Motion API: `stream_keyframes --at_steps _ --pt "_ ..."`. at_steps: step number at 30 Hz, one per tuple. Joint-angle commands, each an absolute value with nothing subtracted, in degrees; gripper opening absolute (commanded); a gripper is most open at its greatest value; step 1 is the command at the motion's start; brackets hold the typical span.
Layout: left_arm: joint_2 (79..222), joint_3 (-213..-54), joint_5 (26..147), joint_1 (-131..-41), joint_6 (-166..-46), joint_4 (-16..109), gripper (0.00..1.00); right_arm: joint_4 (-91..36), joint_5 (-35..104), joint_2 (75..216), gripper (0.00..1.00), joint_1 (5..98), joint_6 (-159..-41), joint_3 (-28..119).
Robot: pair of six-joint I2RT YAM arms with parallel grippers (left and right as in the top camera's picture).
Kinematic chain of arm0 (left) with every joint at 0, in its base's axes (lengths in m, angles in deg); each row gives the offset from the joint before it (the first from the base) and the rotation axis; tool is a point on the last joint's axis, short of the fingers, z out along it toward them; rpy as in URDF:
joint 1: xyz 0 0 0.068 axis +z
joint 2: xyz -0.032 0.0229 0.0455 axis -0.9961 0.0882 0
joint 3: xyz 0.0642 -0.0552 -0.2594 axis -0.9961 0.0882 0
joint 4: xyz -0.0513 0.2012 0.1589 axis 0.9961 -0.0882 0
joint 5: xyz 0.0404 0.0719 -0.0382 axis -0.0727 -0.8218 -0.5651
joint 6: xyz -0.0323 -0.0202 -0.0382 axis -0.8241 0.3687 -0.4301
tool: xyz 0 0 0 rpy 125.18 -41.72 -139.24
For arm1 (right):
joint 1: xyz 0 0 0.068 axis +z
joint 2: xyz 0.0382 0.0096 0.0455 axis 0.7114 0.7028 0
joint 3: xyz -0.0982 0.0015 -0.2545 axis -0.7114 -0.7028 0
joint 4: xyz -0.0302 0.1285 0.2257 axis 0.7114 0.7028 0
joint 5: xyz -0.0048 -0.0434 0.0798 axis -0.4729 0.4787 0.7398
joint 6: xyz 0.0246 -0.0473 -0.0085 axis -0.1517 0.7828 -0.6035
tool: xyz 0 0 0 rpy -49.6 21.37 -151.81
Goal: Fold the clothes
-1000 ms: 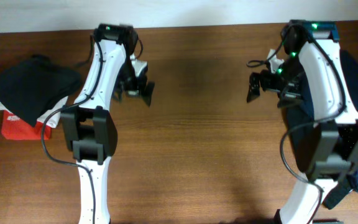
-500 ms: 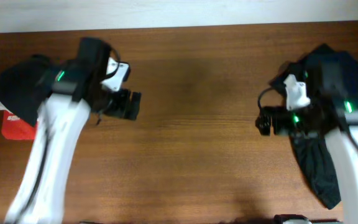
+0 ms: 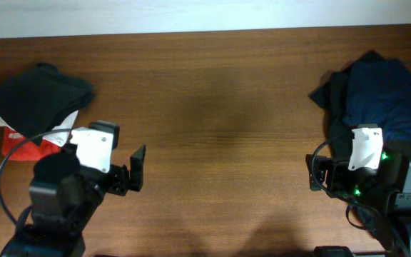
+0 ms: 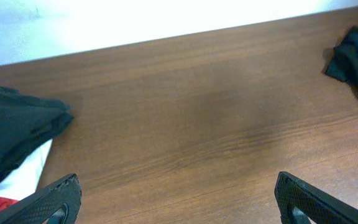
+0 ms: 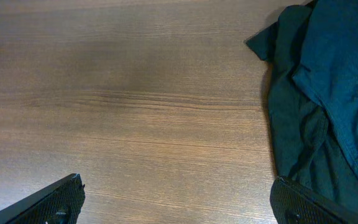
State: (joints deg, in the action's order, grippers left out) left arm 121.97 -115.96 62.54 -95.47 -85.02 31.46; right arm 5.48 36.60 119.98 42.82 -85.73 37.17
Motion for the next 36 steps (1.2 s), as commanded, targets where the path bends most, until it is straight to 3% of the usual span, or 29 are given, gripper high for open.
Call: stream_keyframes --at_steps 1,15,19,30,36 --pt "120.71 -115.58 61.76 -95.23 -85.59 31.79 0.99 5.52 35.66 120.77 0.99 43.02 -85.58 36.54" --pt "120.88 -115.58 61.76 -95.23 -85.59 31.79 0.99 3.07 34.98 123.72 0.99 43.59 -85.27 36.01" --pt "120.88 -115.58 61.76 -95.23 -85.59 31.79 0.99 -11.20 34.96 115.46 0.99 45.31 -83.98 28.82" --pt "120.88 -115.58 61.76 -95.23 -85.59 31.79 0.99 -48.47 34.61 80.53 0.99 47.70 -83.85 -8.57" --pt "120.88 -115.58 61.74 -95.23 -85.59 31.79 0.99 -64.01 33.01 74.87 0.99 49.53 -83.81 -21.10"
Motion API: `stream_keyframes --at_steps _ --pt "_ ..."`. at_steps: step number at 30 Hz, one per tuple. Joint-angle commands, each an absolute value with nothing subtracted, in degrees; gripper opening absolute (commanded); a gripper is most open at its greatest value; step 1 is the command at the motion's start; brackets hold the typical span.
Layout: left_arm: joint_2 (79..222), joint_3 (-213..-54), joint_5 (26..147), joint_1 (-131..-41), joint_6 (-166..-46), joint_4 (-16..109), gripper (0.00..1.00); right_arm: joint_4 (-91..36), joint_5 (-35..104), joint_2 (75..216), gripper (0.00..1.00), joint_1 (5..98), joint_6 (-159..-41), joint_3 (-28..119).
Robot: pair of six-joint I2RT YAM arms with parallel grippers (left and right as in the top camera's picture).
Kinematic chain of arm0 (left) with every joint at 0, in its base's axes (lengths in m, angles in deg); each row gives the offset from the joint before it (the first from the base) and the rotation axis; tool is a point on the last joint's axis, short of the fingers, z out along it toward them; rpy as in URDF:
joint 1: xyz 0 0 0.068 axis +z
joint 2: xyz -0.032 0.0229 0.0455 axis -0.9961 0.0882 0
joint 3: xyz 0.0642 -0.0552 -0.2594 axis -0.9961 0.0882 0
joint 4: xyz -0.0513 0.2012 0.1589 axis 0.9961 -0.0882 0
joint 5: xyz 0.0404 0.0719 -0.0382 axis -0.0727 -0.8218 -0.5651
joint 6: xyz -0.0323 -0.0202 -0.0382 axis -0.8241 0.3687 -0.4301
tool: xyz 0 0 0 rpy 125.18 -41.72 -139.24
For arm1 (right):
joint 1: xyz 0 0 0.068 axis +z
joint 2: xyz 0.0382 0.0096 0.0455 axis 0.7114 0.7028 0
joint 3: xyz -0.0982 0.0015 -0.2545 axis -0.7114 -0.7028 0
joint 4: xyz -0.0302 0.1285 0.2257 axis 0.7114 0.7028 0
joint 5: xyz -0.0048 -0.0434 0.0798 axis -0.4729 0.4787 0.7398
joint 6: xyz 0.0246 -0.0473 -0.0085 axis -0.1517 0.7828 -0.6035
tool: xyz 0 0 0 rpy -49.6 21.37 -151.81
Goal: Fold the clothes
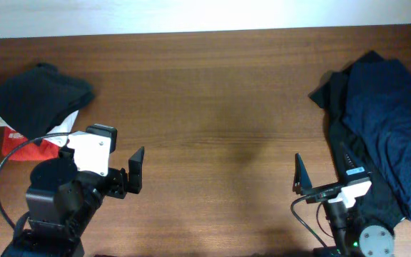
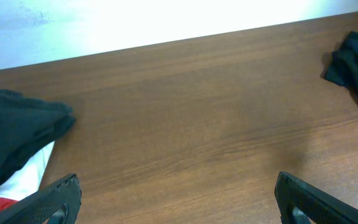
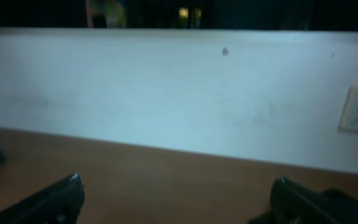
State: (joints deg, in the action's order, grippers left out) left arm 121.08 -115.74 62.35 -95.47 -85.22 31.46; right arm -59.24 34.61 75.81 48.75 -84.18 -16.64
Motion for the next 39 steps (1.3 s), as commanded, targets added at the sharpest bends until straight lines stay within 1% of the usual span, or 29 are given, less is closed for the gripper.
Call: stream_keyframes --at_steps 1,2,5,8,10,16,39 --pt "120.88 -115.58 61.76 -95.23 -85.59 31.76 0.99 -66.19 32.71 74.83 0.99 49.53 -83.33 -22.34" --pt "120.88 -115.58 61.74 -95.23 -85.59 31.76 0.99 -69.67 31.55 74.81 0.99 49.51 -83.18 -24.36" --pt "120.88 -115.58 61.76 -95.23 -85.59 31.79 0.99 -74.74 28.25 74.81 0.99 49.47 -83.18 -27.68" --pt "120.88 -115.58 61.76 -95.23 -85.59 31.76 0.99 -72.86 25.25 74.81 0.99 49.47 -82.45 -27.85" --pt "120.88 -115.58 61.74 -95.23 -85.59 31.79 0.99 -70.43 25.54 74.81 0.99 49.47 -79.15 -27.85" --pt "120.88 -115.58 61.74 -95.23 -85.59 31.79 0.99 -55.99 27.33 74.89 0.99 49.47 -79.13 -27.85" --pt "120.88 -115.58 61.74 -95.23 -85.59 31.76 0.99 -55.99 27.22 75.33 0.99 49.47 -79.15 -27.85"
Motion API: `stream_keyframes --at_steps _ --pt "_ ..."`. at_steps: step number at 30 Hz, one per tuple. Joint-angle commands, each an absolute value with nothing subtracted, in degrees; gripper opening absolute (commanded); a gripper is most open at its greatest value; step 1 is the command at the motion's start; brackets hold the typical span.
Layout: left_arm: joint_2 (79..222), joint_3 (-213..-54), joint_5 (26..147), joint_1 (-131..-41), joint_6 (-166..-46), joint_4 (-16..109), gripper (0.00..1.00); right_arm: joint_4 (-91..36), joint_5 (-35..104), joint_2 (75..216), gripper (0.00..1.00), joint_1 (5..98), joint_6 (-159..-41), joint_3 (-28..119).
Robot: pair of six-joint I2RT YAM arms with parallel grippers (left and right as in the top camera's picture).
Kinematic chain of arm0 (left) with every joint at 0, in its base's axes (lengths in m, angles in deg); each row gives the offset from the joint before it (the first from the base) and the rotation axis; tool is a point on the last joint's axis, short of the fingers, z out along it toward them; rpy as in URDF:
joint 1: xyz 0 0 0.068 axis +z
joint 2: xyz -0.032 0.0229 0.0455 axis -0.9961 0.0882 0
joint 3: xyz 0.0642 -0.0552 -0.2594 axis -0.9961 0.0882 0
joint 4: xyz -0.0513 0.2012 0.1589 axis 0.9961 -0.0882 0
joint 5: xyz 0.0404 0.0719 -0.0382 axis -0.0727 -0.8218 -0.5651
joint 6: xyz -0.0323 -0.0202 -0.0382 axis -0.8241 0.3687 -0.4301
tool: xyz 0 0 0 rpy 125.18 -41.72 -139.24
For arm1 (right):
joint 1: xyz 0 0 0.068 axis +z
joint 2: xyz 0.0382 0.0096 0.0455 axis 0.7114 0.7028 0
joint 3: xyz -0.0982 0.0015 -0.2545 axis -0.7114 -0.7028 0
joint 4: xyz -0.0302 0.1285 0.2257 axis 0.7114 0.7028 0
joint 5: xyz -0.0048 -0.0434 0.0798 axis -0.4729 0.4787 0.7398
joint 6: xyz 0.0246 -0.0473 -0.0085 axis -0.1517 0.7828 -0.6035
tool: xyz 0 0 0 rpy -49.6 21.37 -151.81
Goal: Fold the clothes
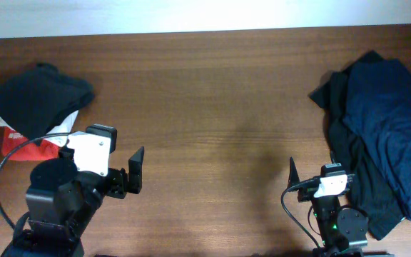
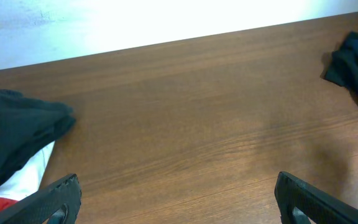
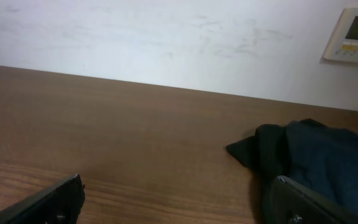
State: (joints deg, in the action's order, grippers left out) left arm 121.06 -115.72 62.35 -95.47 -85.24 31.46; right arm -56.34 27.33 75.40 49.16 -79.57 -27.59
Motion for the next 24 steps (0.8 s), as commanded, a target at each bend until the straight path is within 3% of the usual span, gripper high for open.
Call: stream_keyframes --at_steps 1,8,14,24 --pt "120.88 -115.58 61.74 -95.23 -85.59 31.76 0.99 -55.99 27.22 75.33 0.99 49.47 -79.15 -27.85" --pt "120.86 -115.58 59.48 -94.90 -83.47 30.06 0.99 -55.99 27.22 75.33 0.99 49.47 -79.15 -27.85" --pt "120.40 -113.53 59.03 -88.65 -83.17 30.41 0.99 -55.99 27.22 75.33 0.99 49.47 -79.15 -27.85" --pt "107.33 -88.33 59.18 -87.12 -82.95 52.24 0.99 -55.99 27.22 75.33 0.99 49.47 -79.15 -27.85"
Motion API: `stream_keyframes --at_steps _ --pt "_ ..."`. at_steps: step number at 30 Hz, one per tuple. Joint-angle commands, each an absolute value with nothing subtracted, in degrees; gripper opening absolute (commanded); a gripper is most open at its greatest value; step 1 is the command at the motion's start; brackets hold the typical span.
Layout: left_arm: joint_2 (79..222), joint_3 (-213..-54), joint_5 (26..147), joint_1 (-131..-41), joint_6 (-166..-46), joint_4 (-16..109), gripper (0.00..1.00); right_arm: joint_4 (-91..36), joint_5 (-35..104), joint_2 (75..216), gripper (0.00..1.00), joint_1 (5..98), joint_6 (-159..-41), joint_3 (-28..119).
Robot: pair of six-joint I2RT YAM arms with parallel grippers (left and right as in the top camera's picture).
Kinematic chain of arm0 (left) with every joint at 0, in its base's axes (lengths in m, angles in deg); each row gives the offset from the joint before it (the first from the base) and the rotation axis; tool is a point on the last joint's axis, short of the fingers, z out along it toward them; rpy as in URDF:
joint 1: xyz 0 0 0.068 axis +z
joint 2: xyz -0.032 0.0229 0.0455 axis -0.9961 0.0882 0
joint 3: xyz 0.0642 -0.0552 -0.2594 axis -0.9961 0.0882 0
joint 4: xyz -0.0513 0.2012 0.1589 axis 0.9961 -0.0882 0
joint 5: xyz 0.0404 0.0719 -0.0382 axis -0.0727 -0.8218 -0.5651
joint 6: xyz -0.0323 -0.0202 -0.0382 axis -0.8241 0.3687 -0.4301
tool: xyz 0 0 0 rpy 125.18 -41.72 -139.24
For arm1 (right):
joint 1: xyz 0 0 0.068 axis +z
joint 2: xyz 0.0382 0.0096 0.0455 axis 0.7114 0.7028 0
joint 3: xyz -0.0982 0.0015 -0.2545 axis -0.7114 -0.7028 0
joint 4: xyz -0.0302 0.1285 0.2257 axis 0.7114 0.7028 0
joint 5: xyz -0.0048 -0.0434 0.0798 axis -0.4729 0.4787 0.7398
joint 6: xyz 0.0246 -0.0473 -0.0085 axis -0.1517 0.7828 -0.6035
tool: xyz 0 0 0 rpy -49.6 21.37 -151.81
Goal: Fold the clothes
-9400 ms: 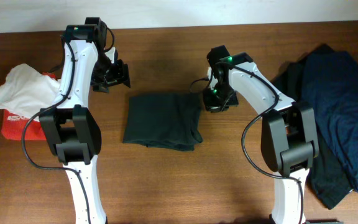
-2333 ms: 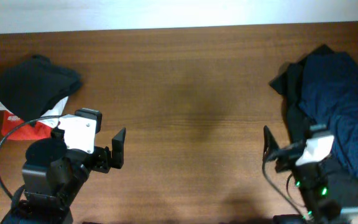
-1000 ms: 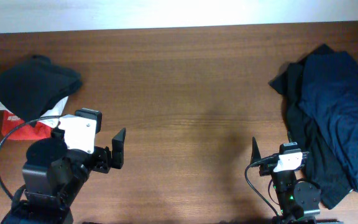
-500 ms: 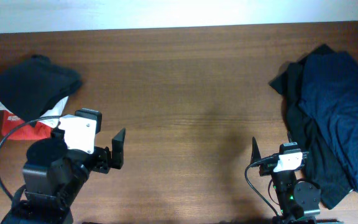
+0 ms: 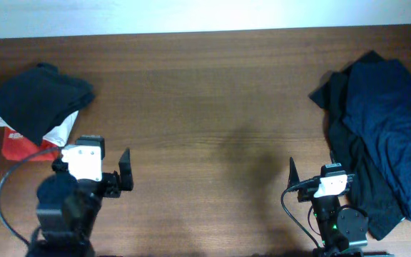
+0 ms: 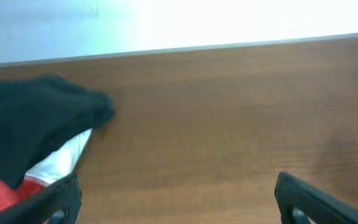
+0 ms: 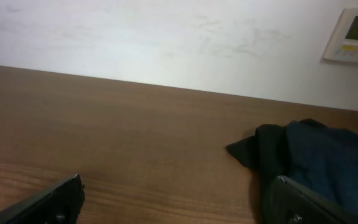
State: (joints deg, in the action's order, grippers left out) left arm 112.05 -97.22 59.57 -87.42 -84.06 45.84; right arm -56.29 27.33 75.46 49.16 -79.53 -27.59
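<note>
A crumpled heap of dark blue and black clothes [image 5: 380, 118] lies at the table's right side; its left edge shows in the right wrist view [image 7: 309, 155]. A folded black garment [image 5: 40, 96] rests on white and red pieces at the far left, also in the left wrist view [image 6: 33, 127]. My left gripper [image 6: 179, 208] is open and empty, low over bare wood near the front, right of that stack. Open and empty too, my right gripper [image 7: 176, 208] faces the back wall, left of the heap.
The left arm [image 5: 73, 193] and right arm [image 5: 334, 210] stand at the table's [image 5: 212, 107] front edge. A white wall runs behind the far edge, with a small control panel [image 7: 353, 28] on it at the right.
My left arm has drawn back and turned left; its camera now faces the back wall with the black stack larger in view. The right arm has not moved. Both grippers stay open.
At first my right gripper looked down at the table beside the blue heap, and my left pointed across the table. The right arm then stood withdrawn at the front edge, facing the wall, and stayed there. Now the left arm has turned likewise. The clothes have not moved.
</note>
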Motion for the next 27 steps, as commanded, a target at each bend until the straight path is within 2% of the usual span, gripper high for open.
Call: stream_keyframes --at_steps 1,7,14,22,27 --pt "106.00 -85.53 59.18 -87.12 -82.95 55.08 0.99 -55.99 27.22 75.33 0.99 49.47 -79.15 -27.85" --pt "95.81 -67.65 59.20 -87.12 -82.97 75.52 0.99 -55.99 27.22 75.33 0.99 49.47 -79.15 -27.85" --pt "86.11 -55.11 59.86 -87.18 -82.97 91.06 0.99 -55.99 27.22 75.33 0.99 49.47 -79.15 -27.85" --pt "79.51 -54.43 59.81 -87.51 -81.42 86.49 0.99 -55.99 27.22 75.33 0.99 49.47 -79.15 -27.85" --pt "79.51 -54.43 59.90 -88.91 -81.48 77.27 0.99 -55.99 27.22 75.33 0.99 49.47 -79.15 -27.85"
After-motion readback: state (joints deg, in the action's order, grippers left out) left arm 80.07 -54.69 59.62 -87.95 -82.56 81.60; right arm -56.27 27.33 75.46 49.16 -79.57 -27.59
